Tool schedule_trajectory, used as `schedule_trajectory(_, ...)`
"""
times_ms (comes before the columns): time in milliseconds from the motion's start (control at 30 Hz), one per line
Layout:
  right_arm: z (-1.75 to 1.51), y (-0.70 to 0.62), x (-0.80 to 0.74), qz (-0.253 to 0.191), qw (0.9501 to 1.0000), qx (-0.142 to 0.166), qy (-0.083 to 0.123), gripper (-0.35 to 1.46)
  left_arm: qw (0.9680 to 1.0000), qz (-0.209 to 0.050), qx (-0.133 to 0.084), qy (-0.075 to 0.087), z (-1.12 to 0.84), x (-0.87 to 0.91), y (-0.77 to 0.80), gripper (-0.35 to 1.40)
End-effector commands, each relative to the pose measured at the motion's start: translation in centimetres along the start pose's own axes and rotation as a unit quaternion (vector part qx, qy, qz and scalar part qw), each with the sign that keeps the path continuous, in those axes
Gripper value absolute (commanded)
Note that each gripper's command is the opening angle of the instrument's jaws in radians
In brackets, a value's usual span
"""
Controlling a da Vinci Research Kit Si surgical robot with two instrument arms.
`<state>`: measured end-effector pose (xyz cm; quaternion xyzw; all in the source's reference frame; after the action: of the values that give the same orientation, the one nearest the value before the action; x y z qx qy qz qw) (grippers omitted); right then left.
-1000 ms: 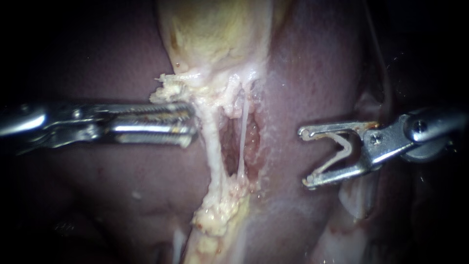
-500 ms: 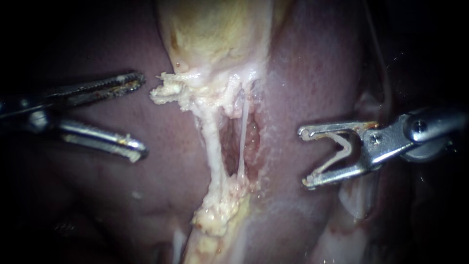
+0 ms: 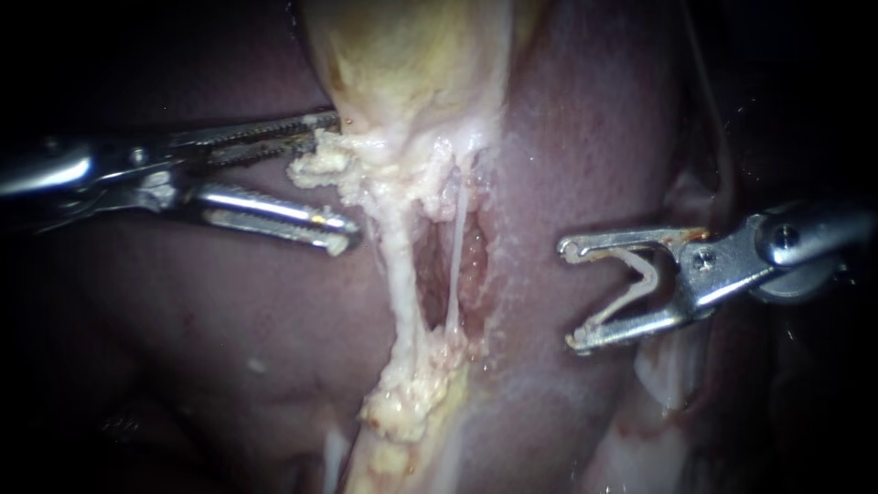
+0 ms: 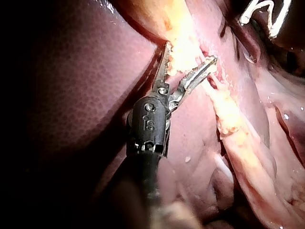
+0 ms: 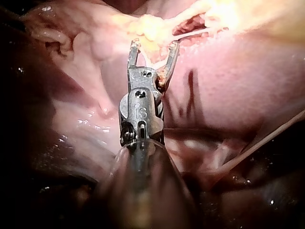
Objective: Grabbing gallbladder
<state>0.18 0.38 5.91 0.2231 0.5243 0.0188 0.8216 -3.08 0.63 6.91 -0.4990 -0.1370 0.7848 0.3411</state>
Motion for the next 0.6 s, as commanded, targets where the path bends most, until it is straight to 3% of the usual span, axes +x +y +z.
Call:
schedule_trajectory(33,0.00,0.00,0.00,0.000,1.0000,0.000,0.000,0.49,1.0000,0.001,-0.002,0.000,0.00,-0.02,-0.01,0.38)
schedule_trajectory(167,0.00,0.00,0.00,0.000,1.0000,0.000,0.000,0.49,1.0000,0.003,-0.004,0.000,-0.01,-0.06,-0.06,-0.16)
schedule_trajectory(233,0.00,0.00,0.00,0.000,1.0000,0.000,0.000,0.49,1.0000,0.003,-0.006,-0.003,-0.04,-0.07,-0.08,-0.33)
schedule_trajectory(333,0.00,0.00,0.00,0.000,1.0000,0.000,0.000,0.49,0.9999,0.007,-0.008,-0.011,-0.09,-0.09,-0.08,-0.35)
schedule_trajectory(433,0.00,0.00,0.00,0.000,1.0000,0.000,0.000,0.49,0.9997,-0.008,-0.007,-0.023,-0.14,-0.10,-0.09,-0.35)
schedule_trajectory(600,0.00,0.00,0.00,0.000,1.0000,0.000,0.000,0.49,0.9994,-0.021,-0.010,-0.026,-0.26,-0.04,-0.06,-0.35)
